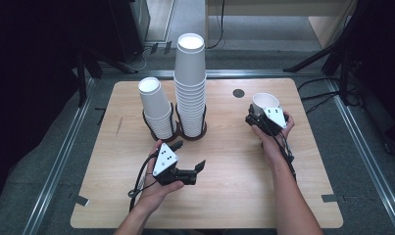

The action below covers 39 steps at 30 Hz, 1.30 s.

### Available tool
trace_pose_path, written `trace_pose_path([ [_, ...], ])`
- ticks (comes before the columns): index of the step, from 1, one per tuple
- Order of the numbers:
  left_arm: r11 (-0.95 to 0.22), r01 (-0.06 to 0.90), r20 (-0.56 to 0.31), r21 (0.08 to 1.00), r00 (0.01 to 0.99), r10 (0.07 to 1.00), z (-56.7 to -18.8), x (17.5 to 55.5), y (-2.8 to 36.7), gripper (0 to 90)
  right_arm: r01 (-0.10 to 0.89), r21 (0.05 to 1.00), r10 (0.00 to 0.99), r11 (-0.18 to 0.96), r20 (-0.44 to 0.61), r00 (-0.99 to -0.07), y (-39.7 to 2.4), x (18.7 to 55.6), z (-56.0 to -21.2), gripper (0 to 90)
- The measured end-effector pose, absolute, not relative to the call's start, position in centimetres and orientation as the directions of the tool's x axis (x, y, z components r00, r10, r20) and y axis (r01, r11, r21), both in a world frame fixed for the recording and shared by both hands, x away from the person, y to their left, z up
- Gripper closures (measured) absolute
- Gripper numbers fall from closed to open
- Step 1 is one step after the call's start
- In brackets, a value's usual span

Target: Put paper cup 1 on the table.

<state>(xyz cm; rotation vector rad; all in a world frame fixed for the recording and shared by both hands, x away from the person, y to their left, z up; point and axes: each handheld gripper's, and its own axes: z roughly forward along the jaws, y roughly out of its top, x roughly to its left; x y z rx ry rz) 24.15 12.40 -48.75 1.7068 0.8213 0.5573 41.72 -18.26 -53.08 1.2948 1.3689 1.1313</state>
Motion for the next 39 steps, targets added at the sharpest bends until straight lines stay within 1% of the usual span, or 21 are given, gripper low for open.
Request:
trace_pose_path([
  [9,-0.148,0.243,-0.046,0.959,0.647,0.761,-48.6,24.1,12.6,3.6,0.212,0.977,0.999,0.029,-0.025,-0.02,-18.4,42.2,-53.9,11.8],
  [20,-0.142,0.239,-0.044,0.961,0.637,0.77,-48.5,24.0,12.7,3.4,0.228,0.973,0.998,0.044,-0.035,-0.044,-18.3,42.0,-53.8,12.0],
  [24,-0.14,0.241,-0.046,0.96,0.635,0.771,-48.4,24.1,12.8,2.6,0.227,0.971,0.997,0.069,-0.058,-0.056,-18.2,41.9,-53.8,12.0],
  [34,-0.136,0.246,-0.053,0.96,0.633,0.772,-48.4,24.1,12.9,2.6,0.242,0.969,0.997,0.053,-0.039,-0.061,-18.2,41.2,-53.7,10.9],
  [36,-0.136,0.245,-0.053,0.96,0.634,0.772,-48.4,24.1,12.9,2.5,0.246,0.968,0.997,0.054,-0.039,-0.065,-18.2,41.2,-53.7,8.9],
  [38,-0.136,0.244,-0.052,0.96,0.634,0.772,-48.4,24.1,12.9,2.5,0.244,0.968,0.996,0.05,-0.03,-0.084,-18.3,41.0,-53.6,2.9],
  [39,-0.136,0.244,-0.052,0.96,0.634,0.771,-48.4,24.1,12.9,2.5,0.248,0.968,0.995,0.046,-0.023,-0.095,-18.3,41.0,-53.6,2.0],
])
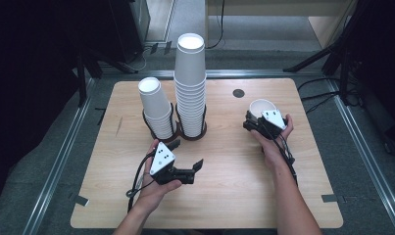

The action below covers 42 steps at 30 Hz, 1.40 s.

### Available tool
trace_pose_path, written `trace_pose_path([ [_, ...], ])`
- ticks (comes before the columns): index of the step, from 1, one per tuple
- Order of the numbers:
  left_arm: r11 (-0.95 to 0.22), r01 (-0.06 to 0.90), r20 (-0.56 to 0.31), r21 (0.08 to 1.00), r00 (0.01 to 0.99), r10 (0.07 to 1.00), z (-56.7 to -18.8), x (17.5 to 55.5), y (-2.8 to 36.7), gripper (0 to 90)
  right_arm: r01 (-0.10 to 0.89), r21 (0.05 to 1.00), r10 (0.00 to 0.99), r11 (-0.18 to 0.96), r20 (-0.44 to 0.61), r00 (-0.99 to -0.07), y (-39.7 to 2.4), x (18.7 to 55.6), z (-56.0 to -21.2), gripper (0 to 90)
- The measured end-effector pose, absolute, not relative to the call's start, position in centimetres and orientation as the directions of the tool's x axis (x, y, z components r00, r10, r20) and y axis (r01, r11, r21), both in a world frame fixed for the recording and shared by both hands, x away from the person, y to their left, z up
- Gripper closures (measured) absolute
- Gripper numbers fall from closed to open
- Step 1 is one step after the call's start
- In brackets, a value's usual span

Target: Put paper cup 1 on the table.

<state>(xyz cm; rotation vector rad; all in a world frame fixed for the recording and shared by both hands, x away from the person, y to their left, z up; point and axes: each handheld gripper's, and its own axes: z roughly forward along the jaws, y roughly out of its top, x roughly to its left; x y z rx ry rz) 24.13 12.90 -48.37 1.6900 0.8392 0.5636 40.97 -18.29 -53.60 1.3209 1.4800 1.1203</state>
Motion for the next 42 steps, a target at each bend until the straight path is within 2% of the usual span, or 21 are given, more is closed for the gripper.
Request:
trace_pose_path([
  [7,-0.137,0.246,-0.052,0.96,0.635,0.771,-48.4,24.2,13.0,2.4,0.242,0.967,0.987,0.076,-0.038,-0.159,-18.2,40.2,-53.5,0.0],
  [14,-0.135,0.247,-0.054,0.96,0.634,0.771,-48.4,24.1,12.9,2.4,0.239,0.97,0.988,0.051,-0.014,-0.154,-18.5,39.4,-53.3,0.0],
  [27,-0.109,0.253,-0.074,0.961,0.616,0.784,-48.2,24.4,13.1,2.2,0.218,0.973,0.983,0.073,-0.033,-0.181,-19.3,36.4,-52.7,0.0],
  [36,-0.091,0.26,-0.085,0.961,0.595,0.799,-48.1,24.8,13.2,1.8,0.19,0.981,0.979,0.041,-0.002,-0.205,-19.8,34.6,-50.6,0.0],
  [42,-0.084,0.27,-0.091,0.959,0.575,0.813,-47.9,25.1,13.3,1.5,0.15,0.988,0.972,0.026,0.011,-0.236,-19.6,33.2,-47.6,0.0],
])
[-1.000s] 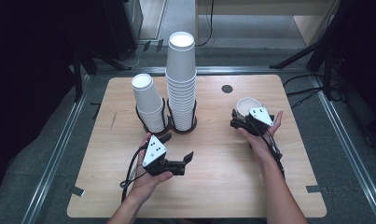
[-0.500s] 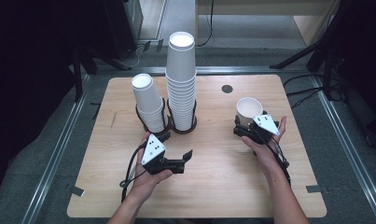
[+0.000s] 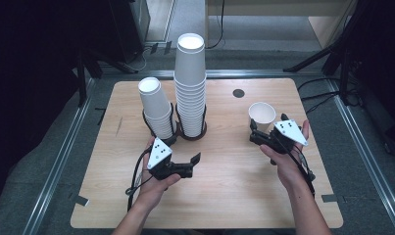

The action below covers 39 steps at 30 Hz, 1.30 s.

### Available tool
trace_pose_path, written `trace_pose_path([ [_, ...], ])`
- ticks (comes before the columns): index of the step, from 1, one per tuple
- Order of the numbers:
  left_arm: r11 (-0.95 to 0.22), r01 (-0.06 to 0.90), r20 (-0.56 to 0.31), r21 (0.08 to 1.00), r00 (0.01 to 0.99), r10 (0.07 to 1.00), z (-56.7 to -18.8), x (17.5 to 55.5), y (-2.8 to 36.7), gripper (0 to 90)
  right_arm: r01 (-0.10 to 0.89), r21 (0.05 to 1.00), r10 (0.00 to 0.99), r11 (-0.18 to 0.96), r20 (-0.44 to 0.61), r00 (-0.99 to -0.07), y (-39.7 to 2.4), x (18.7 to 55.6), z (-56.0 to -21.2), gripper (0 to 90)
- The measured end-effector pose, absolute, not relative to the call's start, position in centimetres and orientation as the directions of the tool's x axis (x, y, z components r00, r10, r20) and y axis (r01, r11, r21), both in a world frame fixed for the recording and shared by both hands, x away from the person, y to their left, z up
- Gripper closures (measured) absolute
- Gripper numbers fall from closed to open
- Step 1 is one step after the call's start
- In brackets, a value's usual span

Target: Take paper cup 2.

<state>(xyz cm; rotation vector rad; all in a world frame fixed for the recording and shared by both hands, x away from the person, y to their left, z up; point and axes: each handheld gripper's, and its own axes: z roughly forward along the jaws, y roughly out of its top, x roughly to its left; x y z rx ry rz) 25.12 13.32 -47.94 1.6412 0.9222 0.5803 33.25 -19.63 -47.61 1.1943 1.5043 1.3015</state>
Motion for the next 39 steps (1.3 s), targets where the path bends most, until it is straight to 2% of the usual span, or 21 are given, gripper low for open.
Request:
trace_pose_path([
  [9,-0.072,0.251,-0.079,0.965,0.544,0.835,-46.8,25.9,13.3,1.5,0.08,0.996,0.946,0.029,-0.001,-0.323,-17.6,32.1,-41.8,0.0],
  [18,-0.048,0.236,-0.08,0.971,0.504,0.86,-45.5,27.5,13.2,1.4,0.058,0.998,0.909,-0.017,0.04,-0.414,-15.0,32.0,-37.6,0.0],
  [26,-0.043,0.214,-0.065,0.976,0.47,0.88,-44.2,29.6,12.8,1.4,0.061,0.997,0.88,-0.056,0.078,-0.469,-13.2,32.2,-34.9,0.0],
  [39,-0.032,0.184,-0.051,0.982,0.425,0.904,-43.1,32.6,12.5,1.5,0.053,0.997,0.847,-0.051,0.071,-0.527,-9.9,33.1,-32.3,0.0],
])
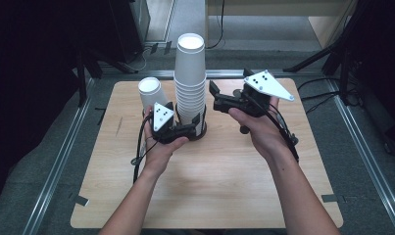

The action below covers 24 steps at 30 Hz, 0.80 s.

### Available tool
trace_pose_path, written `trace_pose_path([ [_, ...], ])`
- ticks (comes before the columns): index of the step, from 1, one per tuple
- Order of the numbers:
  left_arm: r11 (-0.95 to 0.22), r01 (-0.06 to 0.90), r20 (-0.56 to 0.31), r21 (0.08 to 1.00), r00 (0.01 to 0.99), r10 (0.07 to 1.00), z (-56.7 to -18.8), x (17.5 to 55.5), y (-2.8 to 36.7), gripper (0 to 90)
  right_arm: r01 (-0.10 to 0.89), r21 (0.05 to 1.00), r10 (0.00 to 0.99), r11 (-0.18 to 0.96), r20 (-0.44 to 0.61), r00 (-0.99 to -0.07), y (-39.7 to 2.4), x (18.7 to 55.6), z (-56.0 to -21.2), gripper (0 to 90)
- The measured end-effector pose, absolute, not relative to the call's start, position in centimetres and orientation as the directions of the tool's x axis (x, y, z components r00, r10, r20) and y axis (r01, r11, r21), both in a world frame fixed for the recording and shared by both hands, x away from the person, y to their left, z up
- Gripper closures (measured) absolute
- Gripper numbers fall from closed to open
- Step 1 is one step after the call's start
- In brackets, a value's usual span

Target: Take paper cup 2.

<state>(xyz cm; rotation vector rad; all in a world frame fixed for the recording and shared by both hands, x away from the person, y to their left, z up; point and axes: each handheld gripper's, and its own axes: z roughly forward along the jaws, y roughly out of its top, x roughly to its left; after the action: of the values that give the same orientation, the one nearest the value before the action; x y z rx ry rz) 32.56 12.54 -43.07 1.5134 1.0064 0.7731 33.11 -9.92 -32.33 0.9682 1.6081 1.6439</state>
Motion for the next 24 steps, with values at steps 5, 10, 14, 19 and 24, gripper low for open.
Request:
trace_pose_path([
  [5,-0.015,0.175,-0.058,0.984,0.407,0.912,-42.6,33.7,12.4,1.5,0.059,0.997,0.834,-0.05,0.075,-0.547,-8.7,33.7,-31.8,0.0],
  [10,-0.014,0.165,-0.053,0.986,0.396,0.917,-42.4,34.4,12.0,1.5,0.064,0.997,0.828,-0.047,0.075,-0.556,-7.8,34.2,-31.7,0.0],
  [14,-0.009,0.138,-0.043,0.99,0.372,0.927,-42.3,34.7,11.8,1.5,0.079,0.995,0.821,-0.069,0.101,-0.562,-7.3,34.8,-31.7,0.0],
  [19,0.005,0.136,-0.054,0.991,0.358,0.932,-42.0,35.2,11.5,1.5,0.085,0.994,0.812,-0.062,0.1,-0.575,-6.3,35.2,-31.9,0.0],
  [24,-0.001,0.13,-0.044,0.991,0.34,0.939,-42.0,35.7,11.1,1.5,0.091,0.994,0.809,-0.064,0.105,-0.579,-5.7,35.7,-31.9,0.0],
])
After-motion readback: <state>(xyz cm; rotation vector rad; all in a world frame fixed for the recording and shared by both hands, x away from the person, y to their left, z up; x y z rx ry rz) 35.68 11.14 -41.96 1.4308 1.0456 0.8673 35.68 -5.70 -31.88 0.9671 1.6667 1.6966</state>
